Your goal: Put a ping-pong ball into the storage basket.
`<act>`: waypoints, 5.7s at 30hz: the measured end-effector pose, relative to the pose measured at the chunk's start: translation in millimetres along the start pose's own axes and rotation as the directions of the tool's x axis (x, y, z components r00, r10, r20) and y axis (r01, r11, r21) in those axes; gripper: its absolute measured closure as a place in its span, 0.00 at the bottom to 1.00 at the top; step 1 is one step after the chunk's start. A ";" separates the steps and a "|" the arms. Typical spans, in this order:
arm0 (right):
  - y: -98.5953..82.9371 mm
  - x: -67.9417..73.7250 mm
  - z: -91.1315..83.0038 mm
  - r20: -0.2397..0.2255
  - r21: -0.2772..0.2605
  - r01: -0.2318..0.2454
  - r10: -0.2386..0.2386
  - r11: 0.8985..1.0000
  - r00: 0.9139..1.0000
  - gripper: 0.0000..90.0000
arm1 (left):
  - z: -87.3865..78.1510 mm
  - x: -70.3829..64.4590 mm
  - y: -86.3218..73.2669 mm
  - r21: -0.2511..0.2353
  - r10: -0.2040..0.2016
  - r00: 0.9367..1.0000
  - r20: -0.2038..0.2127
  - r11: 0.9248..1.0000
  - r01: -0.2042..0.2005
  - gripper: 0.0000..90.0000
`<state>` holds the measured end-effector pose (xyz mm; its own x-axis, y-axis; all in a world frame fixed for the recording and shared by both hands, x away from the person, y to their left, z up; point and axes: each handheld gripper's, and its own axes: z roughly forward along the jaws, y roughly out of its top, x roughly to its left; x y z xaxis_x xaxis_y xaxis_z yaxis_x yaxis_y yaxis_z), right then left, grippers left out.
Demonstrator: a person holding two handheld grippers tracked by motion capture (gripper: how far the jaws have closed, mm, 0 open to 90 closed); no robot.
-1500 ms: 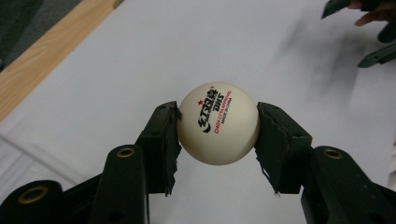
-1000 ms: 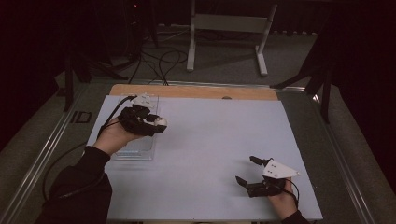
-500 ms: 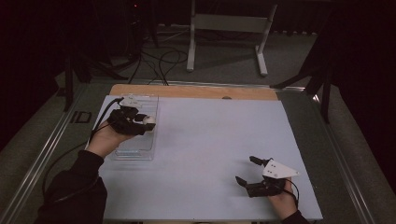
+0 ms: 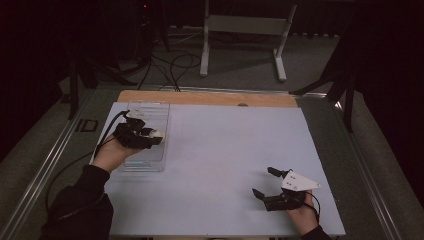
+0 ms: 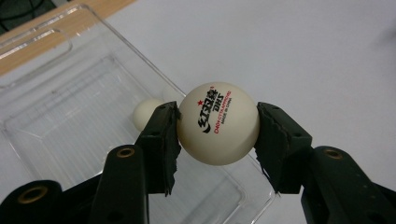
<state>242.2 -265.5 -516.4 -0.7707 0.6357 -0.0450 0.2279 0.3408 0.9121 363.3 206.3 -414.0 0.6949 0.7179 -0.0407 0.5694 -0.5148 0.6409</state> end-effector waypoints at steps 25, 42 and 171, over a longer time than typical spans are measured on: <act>-0.1 0.2 0.2 -0.003 0.003 0.004 -0.004 1.000 1.000 0.10 | 35.9 10.7 -15.8 0.164 -0.040 0.999 0.007 0.986 0.038 0.57; -0.4 0.0 0.2 -0.004 0.003 0.004 -0.004 1.000 1.000 0.10 | 48.9 10.1 -15.9 0.228 -0.031 1.000 0.004 0.973 0.029 0.57; -0.1 -0.1 0.3 -0.015 0.007 0.002 -0.002 1.000 1.000 0.10 | 66.0 -107.3 3.0 -0.072 0.192 0.946 0.262 0.981 -0.179 0.00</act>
<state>242.5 -265.3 -516.6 -0.7799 0.6246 -0.0405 0.2305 0.3468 0.9092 319.5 96.9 -458.3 0.8816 0.4574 -0.1165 0.4025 -0.5996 0.6917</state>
